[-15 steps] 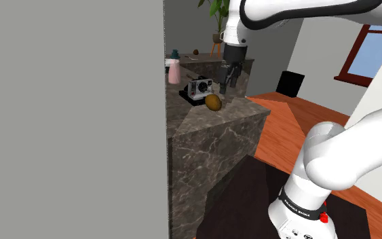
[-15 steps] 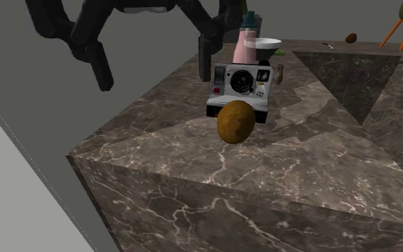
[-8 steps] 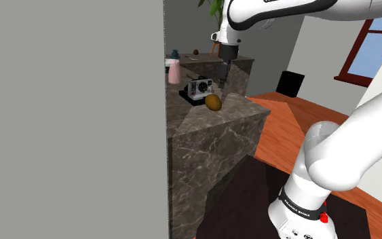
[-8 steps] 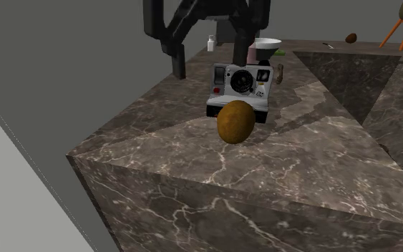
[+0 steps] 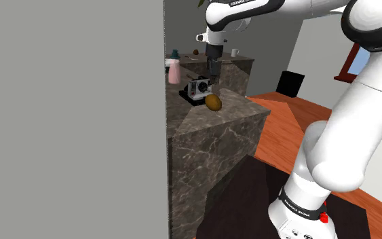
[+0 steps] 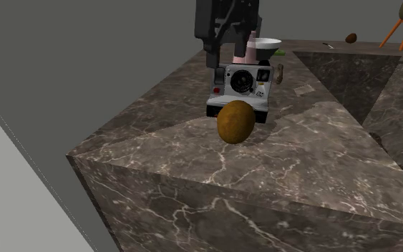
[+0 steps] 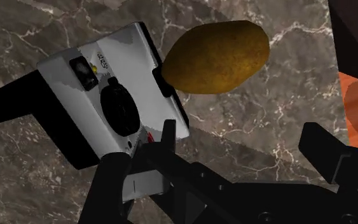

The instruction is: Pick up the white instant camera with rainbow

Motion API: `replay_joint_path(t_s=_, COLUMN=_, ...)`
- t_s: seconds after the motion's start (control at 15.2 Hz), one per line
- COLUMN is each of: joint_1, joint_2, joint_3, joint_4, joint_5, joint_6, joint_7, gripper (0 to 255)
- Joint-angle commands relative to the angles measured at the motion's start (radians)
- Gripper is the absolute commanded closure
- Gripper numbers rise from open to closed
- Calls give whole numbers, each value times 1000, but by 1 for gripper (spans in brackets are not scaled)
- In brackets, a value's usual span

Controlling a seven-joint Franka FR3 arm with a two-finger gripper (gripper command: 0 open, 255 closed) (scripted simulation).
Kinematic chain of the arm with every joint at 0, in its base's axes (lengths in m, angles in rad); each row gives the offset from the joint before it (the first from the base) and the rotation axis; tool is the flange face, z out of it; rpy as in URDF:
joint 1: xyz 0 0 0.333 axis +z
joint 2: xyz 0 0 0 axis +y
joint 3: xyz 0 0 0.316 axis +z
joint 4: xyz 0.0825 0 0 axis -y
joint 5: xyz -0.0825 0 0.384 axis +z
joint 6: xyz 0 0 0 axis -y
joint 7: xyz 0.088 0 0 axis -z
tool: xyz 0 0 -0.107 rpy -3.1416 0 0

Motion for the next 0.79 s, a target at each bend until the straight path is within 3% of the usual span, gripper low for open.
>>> replay_joint_path(t_s=0.0, joint_1=4, joint_2=97, joint_3=-31, joint_4=90, joint_5=41, joint_6=-4, joint_7=-143, gripper=0)
replay_joint_path(t_s=0.46, joint_1=-52, joint_2=434, joint_3=-30, joint_4=459, joint_5=200, joint_6=-86, joint_7=-535, gripper=0)
replay_joint_path(t_s=0.73, joint_1=-50, joint_2=431, joint_3=-25, joint_4=402, joint_5=198, joint_6=-31, joint_7=-535, gripper=0)
